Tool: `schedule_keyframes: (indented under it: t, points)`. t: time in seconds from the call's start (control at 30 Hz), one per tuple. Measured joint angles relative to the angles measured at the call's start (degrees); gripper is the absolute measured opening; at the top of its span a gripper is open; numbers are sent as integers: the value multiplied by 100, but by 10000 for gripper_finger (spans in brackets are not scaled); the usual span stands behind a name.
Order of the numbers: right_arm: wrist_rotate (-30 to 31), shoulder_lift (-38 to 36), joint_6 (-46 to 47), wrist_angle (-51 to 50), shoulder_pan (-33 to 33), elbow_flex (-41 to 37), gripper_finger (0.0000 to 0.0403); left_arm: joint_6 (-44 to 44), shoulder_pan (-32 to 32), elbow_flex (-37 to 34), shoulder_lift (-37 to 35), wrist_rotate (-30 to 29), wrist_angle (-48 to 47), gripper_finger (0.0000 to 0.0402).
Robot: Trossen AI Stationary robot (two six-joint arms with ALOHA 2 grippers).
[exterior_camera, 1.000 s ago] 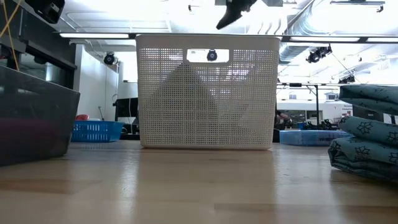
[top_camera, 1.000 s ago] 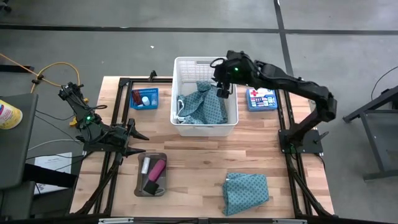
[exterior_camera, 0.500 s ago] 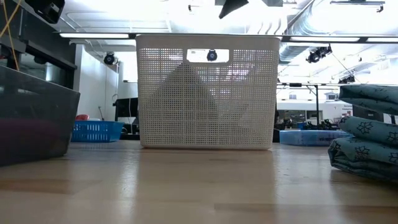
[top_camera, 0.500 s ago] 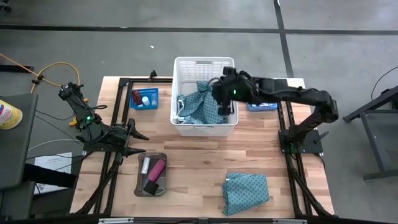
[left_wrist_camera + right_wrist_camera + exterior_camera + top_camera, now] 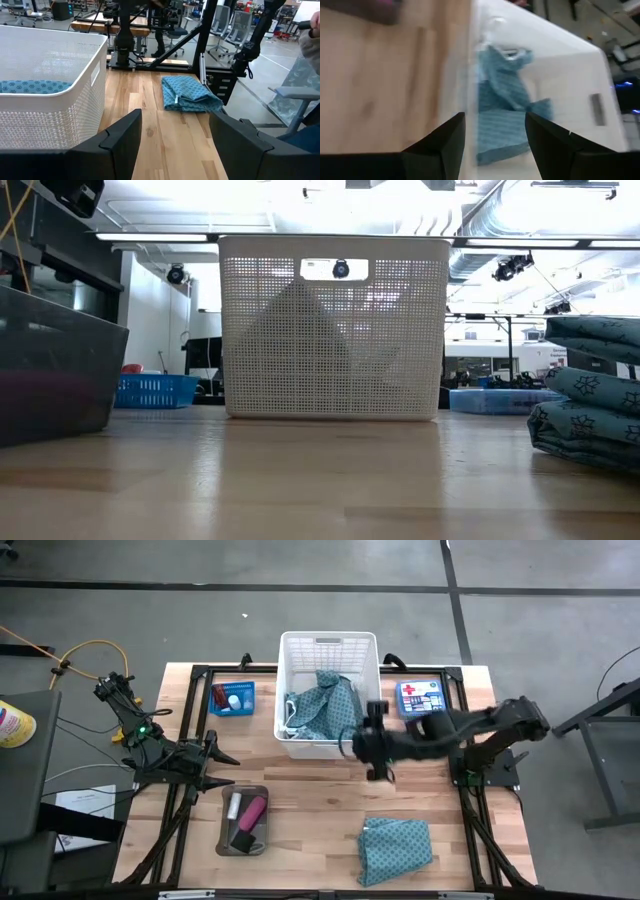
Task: Pick & place medical supplies in basket/bin
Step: Put the blue patient gown into the white bin
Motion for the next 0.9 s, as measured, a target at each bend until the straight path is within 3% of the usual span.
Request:
schedule_keyframes:
  t: [0.5, 0.9]
  points:
    - [-221, 491, 2512, -1444, 2342, -2, 194, 0, -1, 0, 0, 4, 0, 224]
    - [-471, 914, 3873, -1526, 3545, -85, 194, 0, 1, 0, 0, 20, 0, 224]
